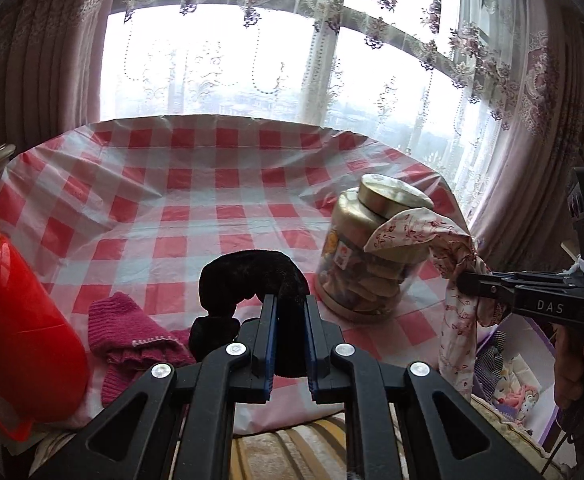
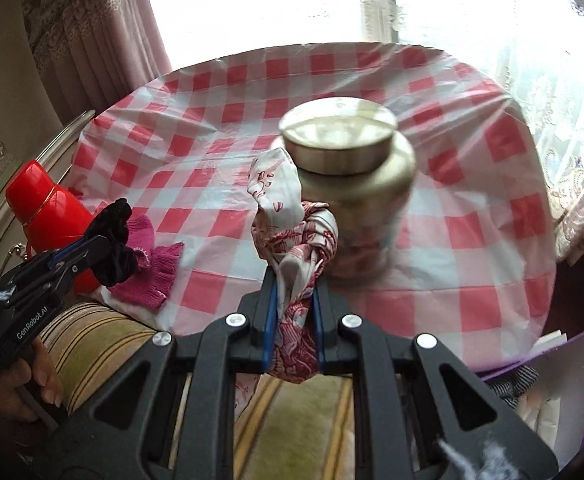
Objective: Organize soft objects
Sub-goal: 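Carry the scarf and hair tie to the box and release both inside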
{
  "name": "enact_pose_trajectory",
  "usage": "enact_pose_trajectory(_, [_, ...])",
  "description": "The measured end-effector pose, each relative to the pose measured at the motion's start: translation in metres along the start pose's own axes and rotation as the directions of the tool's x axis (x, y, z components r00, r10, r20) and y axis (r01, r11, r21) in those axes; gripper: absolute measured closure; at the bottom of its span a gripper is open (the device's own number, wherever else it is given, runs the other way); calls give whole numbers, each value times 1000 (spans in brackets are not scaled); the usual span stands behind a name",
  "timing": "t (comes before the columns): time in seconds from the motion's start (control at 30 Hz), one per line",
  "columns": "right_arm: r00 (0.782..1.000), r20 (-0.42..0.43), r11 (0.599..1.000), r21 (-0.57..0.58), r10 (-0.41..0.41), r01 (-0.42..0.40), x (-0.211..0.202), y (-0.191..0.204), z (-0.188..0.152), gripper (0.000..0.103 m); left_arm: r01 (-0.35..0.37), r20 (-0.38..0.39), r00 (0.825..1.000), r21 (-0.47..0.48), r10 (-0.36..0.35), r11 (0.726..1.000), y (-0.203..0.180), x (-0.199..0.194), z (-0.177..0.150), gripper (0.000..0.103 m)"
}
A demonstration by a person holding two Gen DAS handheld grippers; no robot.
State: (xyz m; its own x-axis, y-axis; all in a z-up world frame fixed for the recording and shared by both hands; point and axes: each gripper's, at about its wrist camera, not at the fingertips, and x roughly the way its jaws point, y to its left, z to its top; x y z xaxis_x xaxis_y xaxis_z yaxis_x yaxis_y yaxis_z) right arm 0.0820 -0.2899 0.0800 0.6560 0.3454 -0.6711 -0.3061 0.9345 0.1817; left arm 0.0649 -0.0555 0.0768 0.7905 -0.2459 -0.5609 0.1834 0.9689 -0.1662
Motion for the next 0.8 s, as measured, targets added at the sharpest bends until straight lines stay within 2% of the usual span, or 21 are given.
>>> enact_pose_trajectory(0.23, [993, -9, 980, 159, -117, 117, -54, -89, -47, 84, 95, -20, 995, 105, -93, 990, -60, 4, 0, 90])
enact_pose_trajectory(0.47, [978, -89, 917, 342, -188, 207, -78, -168, -107, 84, 185, -51, 983, 196, -178, 963, -116, 11, 1, 90])
enact_pose_trajectory(0.6, [968, -148, 877, 412, -203, 247, -74, -201, -141, 84, 239, -78, 971, 259, -226, 936, -154, 17, -2, 90])
enact_pose_trajectory(0.8, [956, -220, 837, 472, -192, 277, -55, -238, -181, 84, 332, -146, 943, 352, -299, 875, -215, 25, -13, 90])
